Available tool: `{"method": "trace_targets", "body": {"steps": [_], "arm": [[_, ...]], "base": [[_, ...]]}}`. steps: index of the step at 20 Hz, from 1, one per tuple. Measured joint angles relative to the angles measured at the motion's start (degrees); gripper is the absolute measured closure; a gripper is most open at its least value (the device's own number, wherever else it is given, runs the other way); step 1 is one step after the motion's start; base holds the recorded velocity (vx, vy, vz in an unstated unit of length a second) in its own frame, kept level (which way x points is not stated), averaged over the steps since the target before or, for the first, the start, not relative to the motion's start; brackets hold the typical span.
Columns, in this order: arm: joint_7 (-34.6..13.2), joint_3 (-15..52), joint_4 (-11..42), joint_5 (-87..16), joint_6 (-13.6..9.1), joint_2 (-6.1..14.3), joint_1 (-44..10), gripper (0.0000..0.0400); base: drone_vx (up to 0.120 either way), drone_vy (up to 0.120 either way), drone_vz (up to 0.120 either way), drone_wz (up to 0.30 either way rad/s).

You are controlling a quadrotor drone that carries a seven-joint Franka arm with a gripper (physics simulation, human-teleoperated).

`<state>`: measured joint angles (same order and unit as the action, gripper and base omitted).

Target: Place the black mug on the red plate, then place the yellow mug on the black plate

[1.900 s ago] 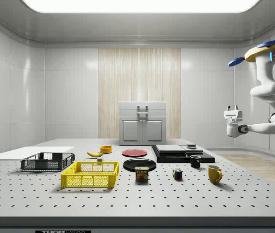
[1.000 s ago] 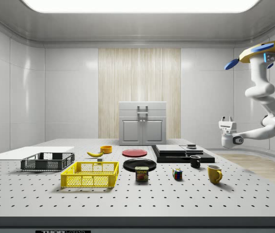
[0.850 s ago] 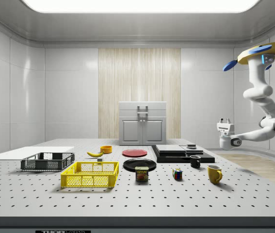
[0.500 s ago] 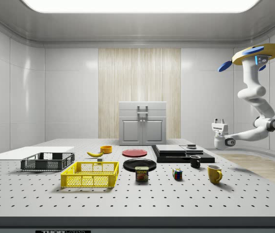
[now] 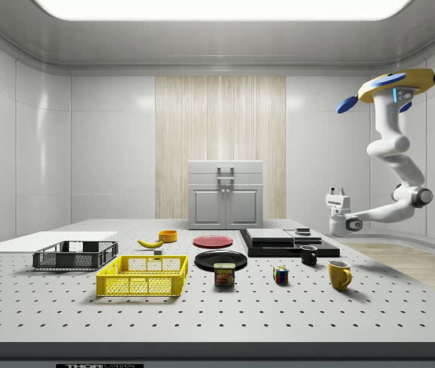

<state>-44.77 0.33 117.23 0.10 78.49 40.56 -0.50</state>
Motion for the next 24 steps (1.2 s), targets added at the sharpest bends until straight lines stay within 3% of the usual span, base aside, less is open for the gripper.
{"method": "trace_targets", "body": {"steps": [17,24], "arm": [[-0.17,1.09,0.51,-1.48,0.74,0.51,-0.37,0.0000],[-0.64,3.65,0.88,-5.07,1.08,0.77,-1.16,0.0000]], "base": [[0.120,0.000,0.000,0.000],[0.000,0.000,0.000,0.000]]}}
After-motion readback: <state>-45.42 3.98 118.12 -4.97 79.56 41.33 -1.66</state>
